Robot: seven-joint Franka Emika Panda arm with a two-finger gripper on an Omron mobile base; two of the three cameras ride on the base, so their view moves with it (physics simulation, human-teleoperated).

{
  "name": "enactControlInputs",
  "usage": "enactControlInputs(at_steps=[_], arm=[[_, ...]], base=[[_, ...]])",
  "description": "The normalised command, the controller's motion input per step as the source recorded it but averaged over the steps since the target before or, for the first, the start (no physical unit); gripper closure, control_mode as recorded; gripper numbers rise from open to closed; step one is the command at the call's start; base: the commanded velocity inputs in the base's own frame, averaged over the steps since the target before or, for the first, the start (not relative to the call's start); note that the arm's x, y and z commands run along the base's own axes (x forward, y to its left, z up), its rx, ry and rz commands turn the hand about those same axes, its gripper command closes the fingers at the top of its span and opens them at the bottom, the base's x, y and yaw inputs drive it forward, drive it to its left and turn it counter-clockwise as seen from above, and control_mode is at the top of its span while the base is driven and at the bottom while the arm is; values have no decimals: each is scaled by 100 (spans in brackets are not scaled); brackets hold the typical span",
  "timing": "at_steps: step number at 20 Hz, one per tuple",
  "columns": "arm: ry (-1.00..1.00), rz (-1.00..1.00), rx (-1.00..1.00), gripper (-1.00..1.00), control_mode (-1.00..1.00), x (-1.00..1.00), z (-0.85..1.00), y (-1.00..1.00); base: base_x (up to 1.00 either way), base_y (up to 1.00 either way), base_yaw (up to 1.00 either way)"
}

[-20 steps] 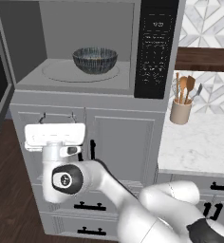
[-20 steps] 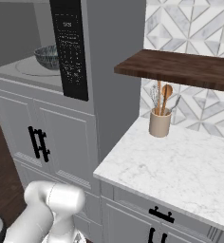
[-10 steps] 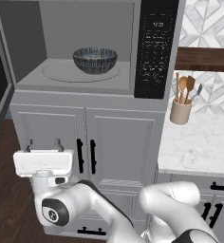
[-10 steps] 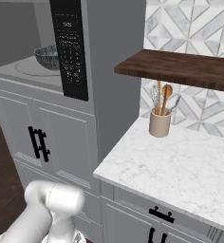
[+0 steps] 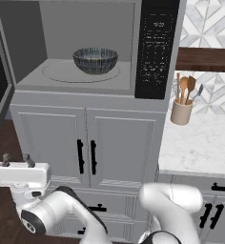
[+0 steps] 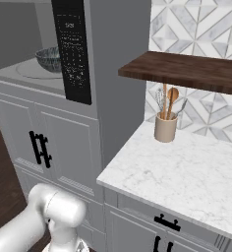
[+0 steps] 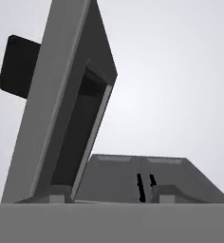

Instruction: Open the microwave, place the bowl with waffle inside the microwave, then close the microwave door and turn it on.

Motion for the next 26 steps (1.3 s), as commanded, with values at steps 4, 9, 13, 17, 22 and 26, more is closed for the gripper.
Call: enactControlInputs(at_steps=[4,9,13,17,22,26], arm=[[11,0,0,100,-100,0,-41,31],[21,0,-1,100,-100,0,-39,57],[21,0,-8,100,-100,9,-31,68],[17,0,-11,100,-100,20,-25,60],[2,0,-7,100,-100,16,-2,45],[0,0,-6,100,-100,15,19,31]], base=[[0,0,0],[0,0,0],[0,0,0],[0,0,0],[0,0,0],[0,0,0]])
